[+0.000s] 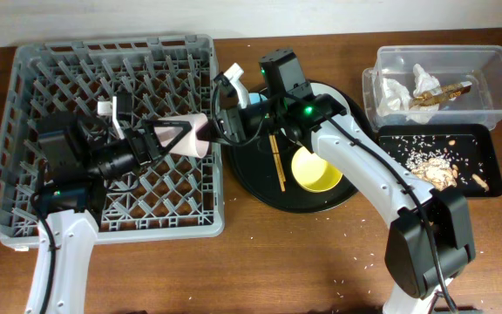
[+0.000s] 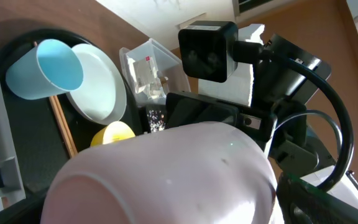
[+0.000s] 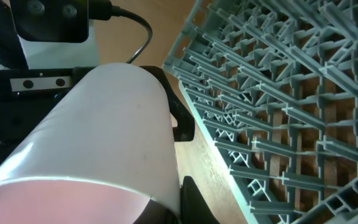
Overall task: Sort waste into correct bins and load items into the dishwasher rack
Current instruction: 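Place the pink cup upside down in the rack with the left gripper, then grasp the blue cup with the right gripper and lift it toward the left gripper, then take the blue cup with the left gripper and release the right gripper, then place the blue cup in the rack with the left gripper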
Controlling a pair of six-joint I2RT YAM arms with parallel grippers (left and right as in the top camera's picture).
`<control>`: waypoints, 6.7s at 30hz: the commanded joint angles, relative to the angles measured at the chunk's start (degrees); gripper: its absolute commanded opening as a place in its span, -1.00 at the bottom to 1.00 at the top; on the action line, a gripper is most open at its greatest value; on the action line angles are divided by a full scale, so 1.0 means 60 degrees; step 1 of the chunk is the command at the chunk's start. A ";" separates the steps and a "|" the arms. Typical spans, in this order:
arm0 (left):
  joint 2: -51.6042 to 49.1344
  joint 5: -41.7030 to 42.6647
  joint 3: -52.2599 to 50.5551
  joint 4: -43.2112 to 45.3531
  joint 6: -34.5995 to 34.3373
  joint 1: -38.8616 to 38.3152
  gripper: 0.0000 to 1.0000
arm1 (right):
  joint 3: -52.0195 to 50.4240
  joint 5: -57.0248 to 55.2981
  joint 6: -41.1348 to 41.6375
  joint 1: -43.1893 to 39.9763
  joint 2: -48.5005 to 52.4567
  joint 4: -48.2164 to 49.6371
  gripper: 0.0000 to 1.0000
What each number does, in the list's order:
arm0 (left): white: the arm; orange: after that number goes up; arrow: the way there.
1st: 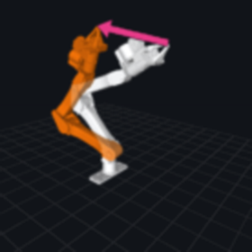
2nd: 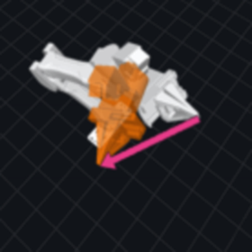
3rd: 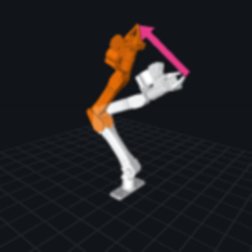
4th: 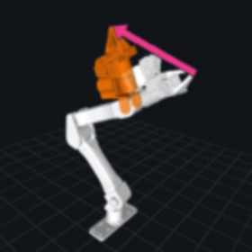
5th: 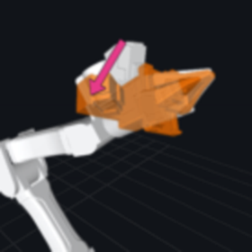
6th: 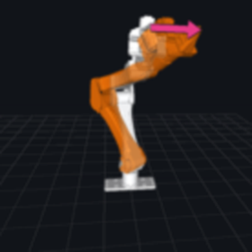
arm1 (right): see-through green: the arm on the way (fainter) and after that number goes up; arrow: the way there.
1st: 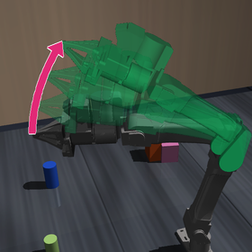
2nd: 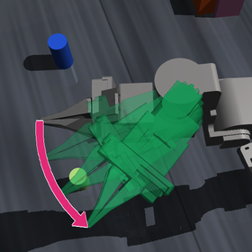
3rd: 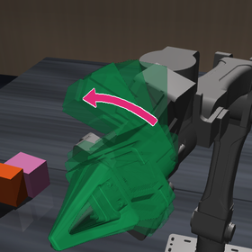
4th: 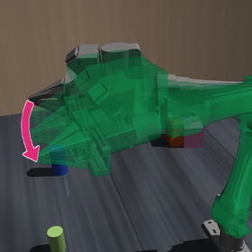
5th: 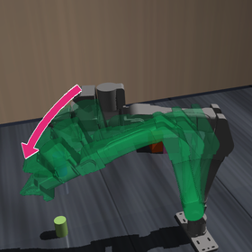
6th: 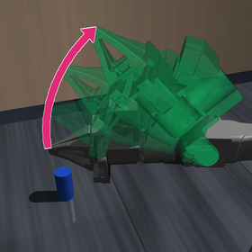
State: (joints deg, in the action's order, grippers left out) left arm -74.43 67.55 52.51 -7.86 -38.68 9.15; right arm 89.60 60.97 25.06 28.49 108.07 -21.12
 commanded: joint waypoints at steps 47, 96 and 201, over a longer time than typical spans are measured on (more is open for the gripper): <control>0.0022 -0.1880 0.0022 -0.0277 0.1005 -0.0488 0.47 | 0.0066 -0.1075 -0.0200 0.0051 0.0015 -0.0521 -0.27; 0.0022 -1.1584 0.2783 -0.5814 0.3177 -0.4233 0.99 | 0.0357 -0.7785 0.1162 -0.1483 0.2878 0.0627 -0.37; -0.7734 -0.9715 1.0735 -1.0510 0.4422 -0.6218 0.96 | -0.0135 -0.4284 -0.3792 -0.6900 -0.2346 -0.7657 0.22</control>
State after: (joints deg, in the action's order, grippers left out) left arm -117.89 5.61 117.62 -72.36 -13.02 -22.61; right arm 89.03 37.58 2.72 -10.09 93.69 -65.36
